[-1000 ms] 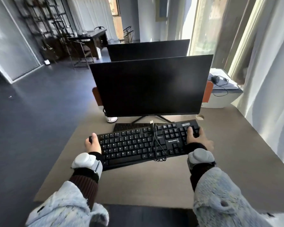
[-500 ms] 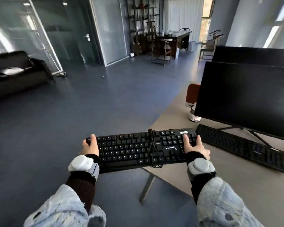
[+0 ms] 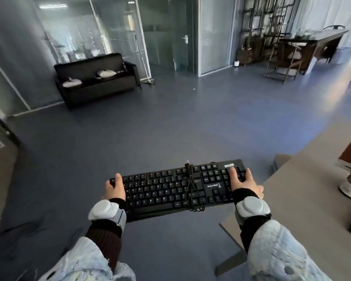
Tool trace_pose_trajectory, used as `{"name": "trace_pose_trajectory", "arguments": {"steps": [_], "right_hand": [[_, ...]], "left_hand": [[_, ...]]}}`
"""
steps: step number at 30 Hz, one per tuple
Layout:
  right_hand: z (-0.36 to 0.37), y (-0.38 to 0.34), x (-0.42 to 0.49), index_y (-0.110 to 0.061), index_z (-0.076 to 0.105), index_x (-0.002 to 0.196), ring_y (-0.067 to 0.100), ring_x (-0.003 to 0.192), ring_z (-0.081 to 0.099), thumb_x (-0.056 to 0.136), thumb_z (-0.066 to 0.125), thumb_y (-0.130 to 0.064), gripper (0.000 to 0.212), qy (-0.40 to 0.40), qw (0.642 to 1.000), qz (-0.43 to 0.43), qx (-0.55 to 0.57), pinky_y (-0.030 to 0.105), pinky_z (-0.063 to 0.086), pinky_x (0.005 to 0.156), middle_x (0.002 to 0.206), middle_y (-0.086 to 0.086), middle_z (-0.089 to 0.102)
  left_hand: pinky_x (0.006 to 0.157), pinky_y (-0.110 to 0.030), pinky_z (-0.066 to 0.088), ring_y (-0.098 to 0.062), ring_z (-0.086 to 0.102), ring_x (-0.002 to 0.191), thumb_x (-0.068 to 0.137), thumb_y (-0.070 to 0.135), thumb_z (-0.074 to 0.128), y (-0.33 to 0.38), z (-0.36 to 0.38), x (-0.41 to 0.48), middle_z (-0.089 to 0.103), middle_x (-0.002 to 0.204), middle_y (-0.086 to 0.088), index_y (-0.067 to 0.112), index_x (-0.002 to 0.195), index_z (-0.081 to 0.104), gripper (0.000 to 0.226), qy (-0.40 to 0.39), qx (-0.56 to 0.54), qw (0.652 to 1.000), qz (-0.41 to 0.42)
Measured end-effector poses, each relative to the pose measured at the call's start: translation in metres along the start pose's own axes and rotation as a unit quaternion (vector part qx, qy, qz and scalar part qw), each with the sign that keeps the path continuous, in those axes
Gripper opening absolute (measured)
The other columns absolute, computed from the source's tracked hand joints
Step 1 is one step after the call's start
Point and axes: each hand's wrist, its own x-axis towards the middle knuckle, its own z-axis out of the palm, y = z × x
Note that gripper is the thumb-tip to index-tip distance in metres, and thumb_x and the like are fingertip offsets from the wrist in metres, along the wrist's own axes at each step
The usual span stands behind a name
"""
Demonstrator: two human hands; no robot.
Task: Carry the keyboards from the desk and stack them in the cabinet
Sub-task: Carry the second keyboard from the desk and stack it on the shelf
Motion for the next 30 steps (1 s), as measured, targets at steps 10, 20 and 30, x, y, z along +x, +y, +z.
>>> {"name": "trace_pose_trajectory", "arguments": {"steps": [10,20,30], "right_hand": [[0.091,-0.124,0.054,-0.044,0.024,0.146,0.043,0.127,0.039,0.082,0.042,-0.070,0.072,-0.067,0.995,-0.070,-0.003,0.046,0.031,0.108,0.135,0.025,0.040],[0.247,-0.219,0.059,-0.044,0.023,0.146,0.040,0.128,0.038,0.082,0.038,-0.072,0.071,-0.146,0.981,-0.102,-0.083,0.045,0.033,0.106,0.135,0.024,0.043],[0.381,-0.356,0.036,-0.043,0.023,0.147,0.042,0.124,0.042,0.083,0.038,-0.070,0.071,-0.156,0.973,-0.147,-0.085,0.045,0.034,0.106,0.134,0.025,0.042]], "left_hand": [[0.109,-0.046,0.030,-0.040,0.047,0.126,0.094,0.055,0.025,0.037,-0.012,0.105,0.052,0.136,-0.019,0.013,0.138,0.041,0.062,0.086,-0.002,0.996,-0.030],[0.113,-0.048,0.028,-0.041,0.044,0.129,0.094,0.056,0.022,0.018,-0.062,0.234,0.046,0.141,-0.021,0.015,0.143,0.034,0.065,0.122,-0.026,0.985,-0.119],[0.114,-0.048,0.023,-0.040,0.037,0.136,0.095,0.056,0.020,0.056,-0.136,0.388,0.039,0.149,-0.018,0.017,0.147,0.030,0.066,0.151,-0.072,0.980,-0.111]]}}
